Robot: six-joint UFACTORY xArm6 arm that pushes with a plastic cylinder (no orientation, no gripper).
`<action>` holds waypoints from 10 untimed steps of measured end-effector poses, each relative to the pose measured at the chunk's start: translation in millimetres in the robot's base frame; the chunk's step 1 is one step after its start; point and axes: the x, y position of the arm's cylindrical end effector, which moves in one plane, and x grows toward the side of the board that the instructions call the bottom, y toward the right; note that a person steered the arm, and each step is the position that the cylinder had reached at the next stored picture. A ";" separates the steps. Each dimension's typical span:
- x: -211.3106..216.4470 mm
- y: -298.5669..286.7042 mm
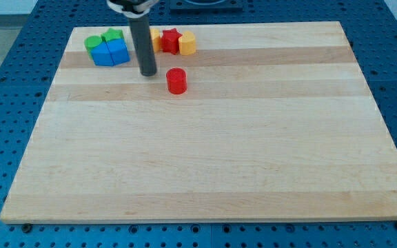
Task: Push the red star and yellow blocks towards the right side of the board
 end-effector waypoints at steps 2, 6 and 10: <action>-5.1 -5.2; -48.6 -20.6; -93.0 10.5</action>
